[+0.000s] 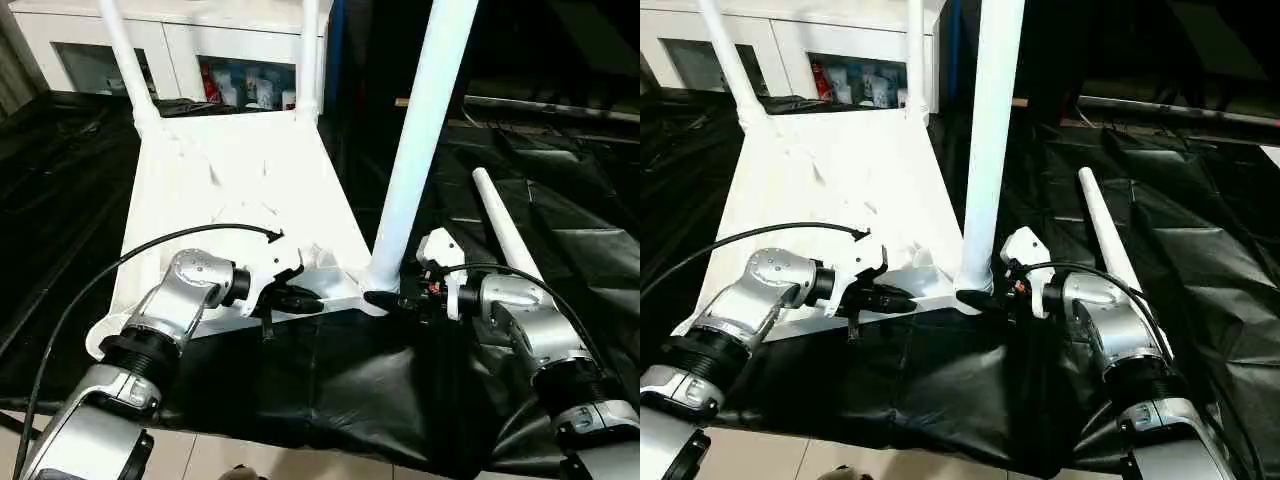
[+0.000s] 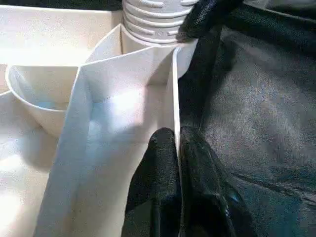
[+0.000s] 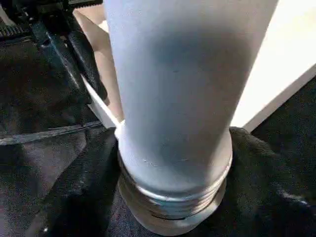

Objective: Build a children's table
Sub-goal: Rotate leg to tighten

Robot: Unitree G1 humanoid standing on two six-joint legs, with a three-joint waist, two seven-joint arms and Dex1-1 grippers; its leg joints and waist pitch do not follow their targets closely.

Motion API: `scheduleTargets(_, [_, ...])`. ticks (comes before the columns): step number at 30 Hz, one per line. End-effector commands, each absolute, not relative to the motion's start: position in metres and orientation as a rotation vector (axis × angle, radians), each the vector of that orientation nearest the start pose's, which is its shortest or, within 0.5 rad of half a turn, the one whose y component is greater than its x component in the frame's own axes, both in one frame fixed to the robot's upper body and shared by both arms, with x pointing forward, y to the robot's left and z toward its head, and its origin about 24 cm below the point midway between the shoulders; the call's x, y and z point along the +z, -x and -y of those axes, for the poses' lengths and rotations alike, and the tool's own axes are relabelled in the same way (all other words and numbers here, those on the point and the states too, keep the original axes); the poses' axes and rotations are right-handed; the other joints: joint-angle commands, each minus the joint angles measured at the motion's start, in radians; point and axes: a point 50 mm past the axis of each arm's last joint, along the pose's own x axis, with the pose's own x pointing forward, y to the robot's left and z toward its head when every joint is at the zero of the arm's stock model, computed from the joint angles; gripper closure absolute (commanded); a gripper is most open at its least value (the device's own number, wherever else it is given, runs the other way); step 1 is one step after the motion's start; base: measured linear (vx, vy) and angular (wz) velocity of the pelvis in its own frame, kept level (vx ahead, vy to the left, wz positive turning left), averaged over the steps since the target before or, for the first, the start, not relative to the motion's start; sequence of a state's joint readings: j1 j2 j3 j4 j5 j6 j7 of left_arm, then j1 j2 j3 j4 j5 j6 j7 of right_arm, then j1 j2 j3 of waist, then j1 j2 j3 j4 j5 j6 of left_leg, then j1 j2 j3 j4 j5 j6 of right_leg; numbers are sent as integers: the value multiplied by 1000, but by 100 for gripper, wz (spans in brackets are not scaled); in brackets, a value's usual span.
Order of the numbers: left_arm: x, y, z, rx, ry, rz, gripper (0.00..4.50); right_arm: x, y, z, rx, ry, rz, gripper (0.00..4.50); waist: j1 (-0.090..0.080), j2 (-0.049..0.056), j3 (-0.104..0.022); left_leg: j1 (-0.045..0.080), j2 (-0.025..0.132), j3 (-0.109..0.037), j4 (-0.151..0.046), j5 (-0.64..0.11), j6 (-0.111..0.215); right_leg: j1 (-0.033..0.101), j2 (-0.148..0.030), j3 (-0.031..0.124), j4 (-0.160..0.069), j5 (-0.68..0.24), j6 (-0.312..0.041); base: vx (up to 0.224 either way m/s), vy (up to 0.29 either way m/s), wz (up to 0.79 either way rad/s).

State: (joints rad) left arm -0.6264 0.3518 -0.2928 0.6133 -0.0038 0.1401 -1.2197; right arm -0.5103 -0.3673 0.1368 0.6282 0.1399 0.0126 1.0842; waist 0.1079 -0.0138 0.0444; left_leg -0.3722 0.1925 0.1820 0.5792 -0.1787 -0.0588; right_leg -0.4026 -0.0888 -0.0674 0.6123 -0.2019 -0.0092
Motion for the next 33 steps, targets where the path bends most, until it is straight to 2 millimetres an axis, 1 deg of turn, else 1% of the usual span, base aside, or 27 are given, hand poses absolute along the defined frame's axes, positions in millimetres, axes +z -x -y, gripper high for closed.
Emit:
scheduleTargets(1, [59, -317, -118, -1416, -340, -424, 450, 53, -318, 159, 1131, 183, -256, 166, -1, -7, -63, 12, 40, -4, -55, -107, 88, 58, -57, 43, -51, 12, -273, 0, 0, 0])
scheduleTargets(6, [58, -317, -118, -1409, -343, -429, 450, 49, -317, 159, 1110, 172, -263, 173, 0, -7, -63, 12, 40, -4, -54, -110, 83, 58, -57, 43, -52, -2, -268, 0, 0, 0])
scheduleTargets(8, [57, -318, -118, -1378, -347, -431, 450, 46, -318, 160, 1072, 150, -270, 173, 0, -7, -64, 13, 40, -5, -55, -108, 82, 58, -57, 43, -51, -1, -269, 0, 0, 0])
scheduleTargets(9, [55, -323, -117, -1313, -358, -429, 450, 42, -321, 160, 999, 124, -270, 174, -2, -5, -64, 13, 40, -4, -54, -111, 80, 57, -57, 43, -51, 2, -271, 0, 0, 0])
scheduleTargets(10, [54, -326, -116, -1269, -366, -427, 450, 39, -323, 160, 950, 107, -269, 174, -4, -5, -63, 12, 40, -5, -55, -113, 77, 56, -58, 44, -52, 0, -270, 0, 0, 0])
scheduleTargets(11, [53, -332, -113, -1195, -351, -422, 450, 32, -325, 159, 865, 96, -276, 174, -8, -7, -61, 13, 38, -6, -57, -129, 67, 56, -59, 44, -57, -26, -267, 0, 0, 0])
scheduleTargets(12, [52, -335, -111, -1149, -339, -420, 450, 28, -326, 158, 812, 91, -282, 174, -12, -7, -60, 14, 37, -7, -59, -146, 51, 55, -60, 45, -61, -63, -259, 0, 0, 0])
scheduleTargets(13, [51, -341, -105, -1076, -311, -418, 450, 21, -329, 154, 697, 64, -292, 174, -17, -6, -56, 16, 35, -6, -62, -167, 31, 52, -59, 45, -67, -110, -249, 0, 0, 0])
scheduleTargets(14, [50, -346, -96, -984, -286, -425, 450, 12, -332, 148, 537, 28, -314, 174, -19, -6, -55, 18, 36, -7, -64, -182, 19, 50, -59, 45, -69, -143, -243, 0, 0, 0])
scheduleTargets(15, [49, -348, -92, -948, -279, -429, 450, 9, -333, 146, 482, 14, -325, 174, -23, -7, -56, 20, 34, -9, -67, -205, -2, 51, -62, 46, -74, -200, -227, 0, 0, 0])
scheduleTargets(16, [48, -350, -88, -916, -265, -435, 450, 6, -334, 143, 432, 7, -334, 175, -22, -7, -56, 20, 34, -11, -68, -218, -7, 52, -63, 45, -80, -238, -210, 0, 0, 0])
scheduleTargets(17, [48, -350, -86, -904, -258, -438, 450, 5, -334, 142, 413, 4, -338, 175, -21, -7, -55, 22, 35, -9, -67, -222, 0, 48, -61, 47, -81, -233, -204, 0, 0, 0])
scheduleTargets(18, [48, -351, -85, -897, -254, -438, 450, 5, -334, 141, 403, 3, -341, 175, -21, -5, -55, 22, 34, -9, -68, -224, 4, 47, -61, 47, -82, -229, -202, 0, 0, 0])
scheduleTargets(19, [48, -354, -68, -807, -202, -447, 450, 0, -338, 131, 245, -16, -371, 175, -23, -4, -57, 19, 33, -9, -67, -205, 3, 48, -58, 47, -79, -200, -204, 0, 0, 0])
scheduleTargets(20, [47, -354, -63, -797, -194, -450, 450, 0, -339, 128, 205, -25, -374, 175, -24, -2, -58, 21, 34, -9, -68, -207, 1, 45, -59, 48, -78, -193, -208, 0, 0, 0])
scheduleTargets(21, [48, -354, -59, -798, -191, -446, 450, 0, -340, 126, 204, -25, -374, 175, -24, -4, -59, 20, 33, -11, -68, -202, -3, 49, -58, 46, -77, -185, -207, 0, 0, 0])
scheduleTargets(22, [48, -354, -55, -799, -187, -441, 450, 1, -341, 122, 206, -22, -375, 175, -22, -3, -62, 19, 31, -9, -66, -193, 5, 50, -57, 46, -75, -153, -209, 0, 0, 0])
scheduleTargets(23, [48, -353, -51, -826, -210, -431, 450, 4, -342, 116, 248, -35, -355, 175, -21, -4, -63, 20, 31, -9, -64, -185, 12, 52, -57, 46, -74, -128, -211, 0, 0, 0])
scheduleTargets(24, [48, -353, -51, -826, -210, -431, 450, 4, -342, 116, 248, -35, -355, 175, -19, -6, -63, 14, 29, -8, -63, -165, 34, 56, -58, 45, -70, -87, -216, 0, 0, 0])
scheduleTargets(25, [48, -352, -49, -839, -225, -428, 450, 6, -344, 113, 267, -56, -337, 140, -18, -7, -64, 11, 28, -7, -60, -143, 52, 58, -58, 45, -68, -56, -216, 0, 0, 0])
scheduleTargets(26, [48, -352, -50, -848, -237, -427, 450, 8, -345, 113, 265, -47, -325, 140, -18, -6, -64, 11, 29, -7, -61, -141, 58, 57, -59, 45, -68, -53, -218, 0, 0, 0])
scheduleTargets(27, [48, -352, -50, -853, -243, -426, 450, 9, -345, 113, 267, -49, -317, 140, -18, -6, -62, 11, 29, -6, -61, -144, 66, 57, -59, 44, -71, -67, -218, 0, 0, 0])
scheduleTargets(28, [47, -351, -53, -867, -261, -426, 450, 13, -347, 114, 278, -48, -290, 102, -17, -6, -61, 13, 30, -7, -62, -160, 65, 56, -60, 43, -74, -99, -214, 0, 0, 0])
scheduleTargets(30, [47, -350, -56, -883, -270, -425, 450, 17, -349, 117, 284, -39, -275, 100, -18, -5, -60, 13, 31, -8, -64, -175, 60, 56, -60, 43, -77, -129, -210, 0, 0, 0])
scheduleTargets(31, [46, -349, -61, -904, -281, -429, 450, 22, -352, 121, 305, -14, -249, 93, -20, -9, -60, 11, 31, -9, -66, -184, 58, 57, -60, 42, -77, -142, -205, 0, 0, 0])
scheduleTargets(33, [45, -348, -67, -918, -291, -436, 450, 27, -354, 125, 342, 20, -228, 65, -24, -9, -59, 7, 31, -10, -67, -186, 54, 59, -60, 40, -78, -157, -200, 0, 0, 0])
